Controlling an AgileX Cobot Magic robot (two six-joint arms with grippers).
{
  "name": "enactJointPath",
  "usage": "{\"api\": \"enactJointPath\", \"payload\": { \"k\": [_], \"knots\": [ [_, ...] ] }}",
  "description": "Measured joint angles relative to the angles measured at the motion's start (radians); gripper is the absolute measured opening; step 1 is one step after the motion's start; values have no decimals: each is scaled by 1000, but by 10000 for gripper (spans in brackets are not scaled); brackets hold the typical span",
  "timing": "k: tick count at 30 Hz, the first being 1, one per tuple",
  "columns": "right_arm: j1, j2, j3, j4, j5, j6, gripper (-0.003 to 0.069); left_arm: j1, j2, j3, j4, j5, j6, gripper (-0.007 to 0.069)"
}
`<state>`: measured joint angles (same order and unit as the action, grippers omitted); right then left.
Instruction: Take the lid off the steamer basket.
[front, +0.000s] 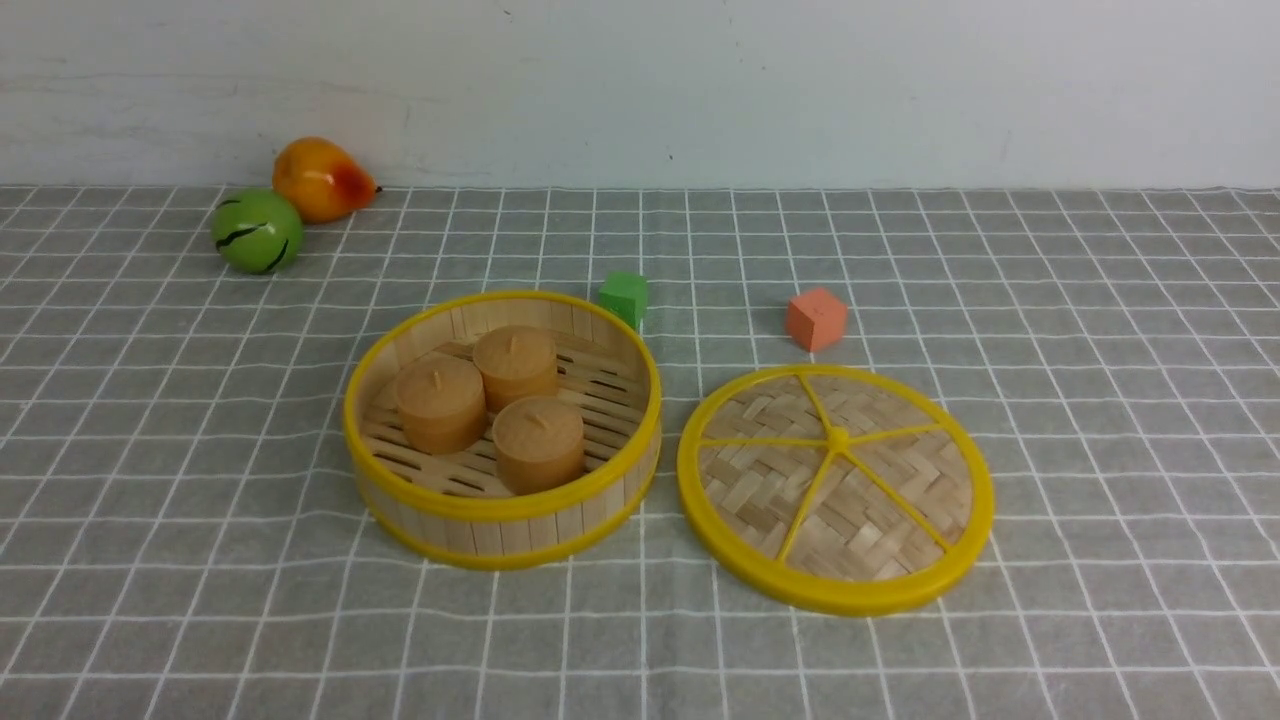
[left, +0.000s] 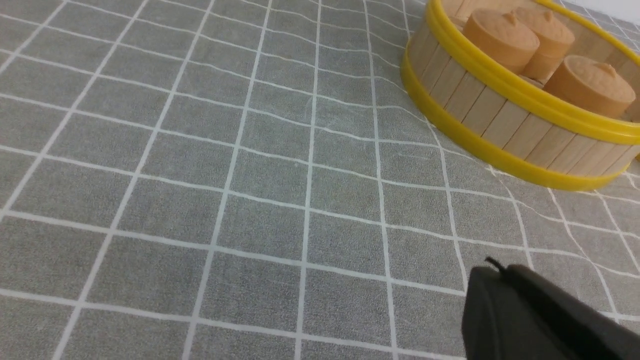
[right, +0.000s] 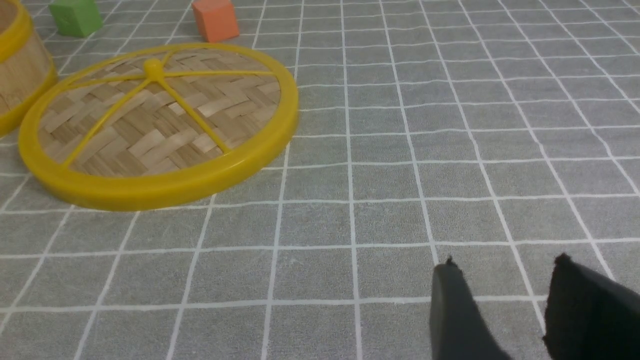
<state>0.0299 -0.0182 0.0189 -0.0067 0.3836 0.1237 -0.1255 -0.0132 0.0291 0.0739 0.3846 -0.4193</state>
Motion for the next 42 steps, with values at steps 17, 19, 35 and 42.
{"api": "enactJointPath", "payload": {
  "k": [17,19,35,42],
  "knots": [
    [0,0,0,-1,0,0,241,0,0,0,-27,0,118,-13],
    [0,0,0,-1,0,0,241,0,0,0,-27,0,120,-13],
    [0,0,0,0,0,0,241,0,0,0,-27,0,120,-13],
    [0,0,0,0,0,0,241,0,0,0,-27,0,120,-13]
  ]
}}
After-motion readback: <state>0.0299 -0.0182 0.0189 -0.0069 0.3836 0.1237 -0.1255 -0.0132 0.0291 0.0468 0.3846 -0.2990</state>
